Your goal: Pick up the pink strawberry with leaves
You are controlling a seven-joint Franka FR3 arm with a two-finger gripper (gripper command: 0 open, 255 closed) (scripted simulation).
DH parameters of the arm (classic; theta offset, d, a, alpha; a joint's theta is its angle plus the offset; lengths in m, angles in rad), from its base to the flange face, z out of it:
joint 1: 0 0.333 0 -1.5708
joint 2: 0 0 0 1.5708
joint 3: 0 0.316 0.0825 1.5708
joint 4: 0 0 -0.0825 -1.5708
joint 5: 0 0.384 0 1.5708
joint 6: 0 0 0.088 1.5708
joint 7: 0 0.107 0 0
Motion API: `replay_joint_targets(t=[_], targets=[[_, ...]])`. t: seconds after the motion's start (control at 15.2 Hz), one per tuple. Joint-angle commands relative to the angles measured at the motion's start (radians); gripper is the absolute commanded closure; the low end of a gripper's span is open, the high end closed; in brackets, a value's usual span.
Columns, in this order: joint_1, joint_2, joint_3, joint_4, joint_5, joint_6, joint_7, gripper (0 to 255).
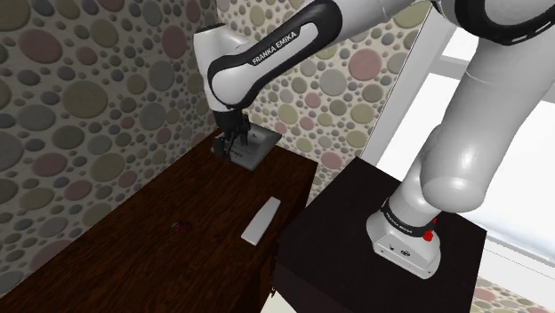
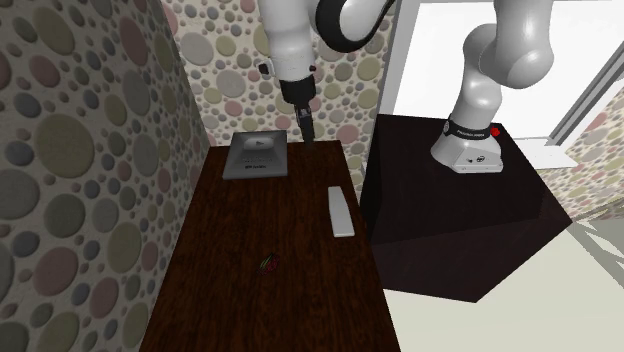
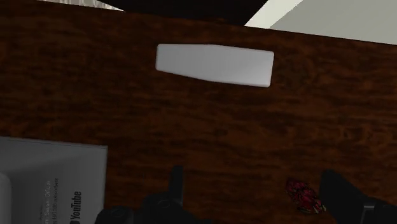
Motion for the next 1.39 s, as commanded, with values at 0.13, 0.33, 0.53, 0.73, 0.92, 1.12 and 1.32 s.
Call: replay_joint_targets(t=[0.13, 0.33, 0.53, 0.73, 0.92, 1.12, 1.32], targets=[[0.038, 0.148, 0.017, 0.111, -0.037, 0.01, 0.03, 0], [0.072, 0.262, 0.024, 0.204, -0.065, 0.008, 0.049, 0], [0.109, 0.376, 0.027, 0.308, -0.091, -0.003, 0.063, 0], [0.15, 0.491, 0.027, 0.423, -0.113, -0.022, 0.073, 0], [0.193, 0.61, 0.027, 0.552, -0.133, -0.052, 0.077, 0], [0.238, 0.734, 0.026, 0.701, -0.148, -0.094, 0.076, 0], [0.284, 0.857, 0.024, 0.86, -0.159, -0.145, 0.07, 0]])
